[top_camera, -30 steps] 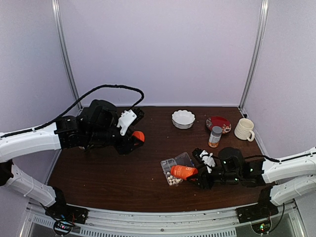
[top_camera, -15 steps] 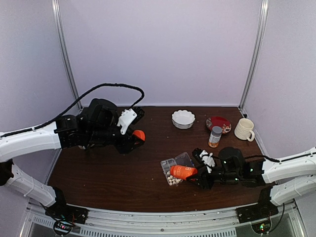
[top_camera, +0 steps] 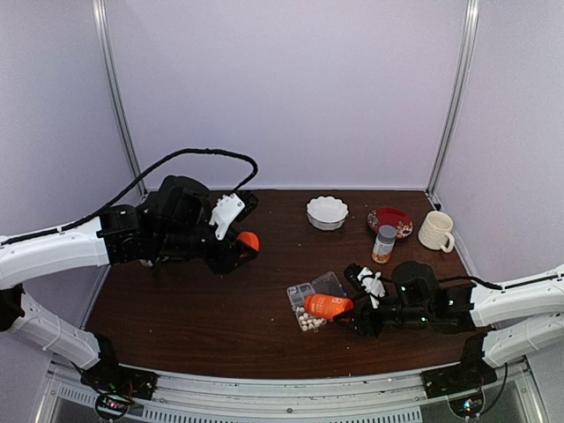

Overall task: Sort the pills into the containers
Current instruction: Pour the pill into the compartment of the pill container.

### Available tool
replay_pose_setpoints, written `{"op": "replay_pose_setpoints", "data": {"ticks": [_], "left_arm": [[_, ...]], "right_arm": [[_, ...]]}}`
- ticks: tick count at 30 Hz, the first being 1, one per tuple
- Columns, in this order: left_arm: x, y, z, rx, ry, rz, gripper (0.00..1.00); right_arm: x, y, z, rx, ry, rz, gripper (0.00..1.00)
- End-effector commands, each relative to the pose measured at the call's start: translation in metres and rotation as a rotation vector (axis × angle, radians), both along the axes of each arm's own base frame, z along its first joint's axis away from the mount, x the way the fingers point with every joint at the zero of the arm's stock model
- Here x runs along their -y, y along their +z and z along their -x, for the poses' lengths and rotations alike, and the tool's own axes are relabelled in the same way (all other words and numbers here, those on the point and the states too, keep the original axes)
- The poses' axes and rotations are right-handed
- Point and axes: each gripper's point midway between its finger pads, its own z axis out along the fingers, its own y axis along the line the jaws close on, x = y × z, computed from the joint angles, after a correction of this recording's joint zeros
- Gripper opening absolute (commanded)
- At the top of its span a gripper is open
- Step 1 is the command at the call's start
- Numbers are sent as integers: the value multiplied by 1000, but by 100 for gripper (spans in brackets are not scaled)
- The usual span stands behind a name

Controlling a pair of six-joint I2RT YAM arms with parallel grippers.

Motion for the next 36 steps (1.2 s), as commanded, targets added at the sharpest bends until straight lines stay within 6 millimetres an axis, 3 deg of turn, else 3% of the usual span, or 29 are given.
{"op": "replay_pose_setpoints", "data": {"ticks": [1, 4, 6, 9, 13, 16, 20, 23, 26, 29, 32, 36], "left_arm": [[6, 14, -4, 20, -3, 40, 0], [6, 15, -4, 20, -3, 40, 0], [6, 15, -4, 20, -2, 41, 0], [5, 15, -4, 21, 1, 41, 0], [5, 14, -4, 19, 2, 41, 0], [6, 14, -5, 18, 0, 41, 0], [5, 15, -4, 19, 0, 43, 0], [6, 14, -4, 18, -1, 40, 0], [5, 14, -4, 19, 1, 42, 0], [5, 14, -4, 18, 0, 41, 0], [4, 14, -4, 18, 2, 41, 0], [4, 14, -4, 18, 1, 41, 0]], "right_arm": [[-3, 0, -4, 4, 6, 32, 0], [-4, 10, -5, 24, -11, -50, 0], [-1, 0, -7, 6, -13, 37, 0], [-5, 12, -3, 21, 0, -45, 0], [-3, 2, -5, 4, 1, 39, 0], [-5, 12, -5, 23, -12, -51, 0], [-4, 0, -3, -8, 6, 27, 0], [-5, 16, -6, 29, -21, -77, 0], [-5, 3, -6, 1, 0, 28, 0], [-8, 13, -3, 13, 0, -73, 0], [-7, 0, -7, -9, -5, 27, 0], [-7, 10, -6, 9, -17, -64, 0]]}}
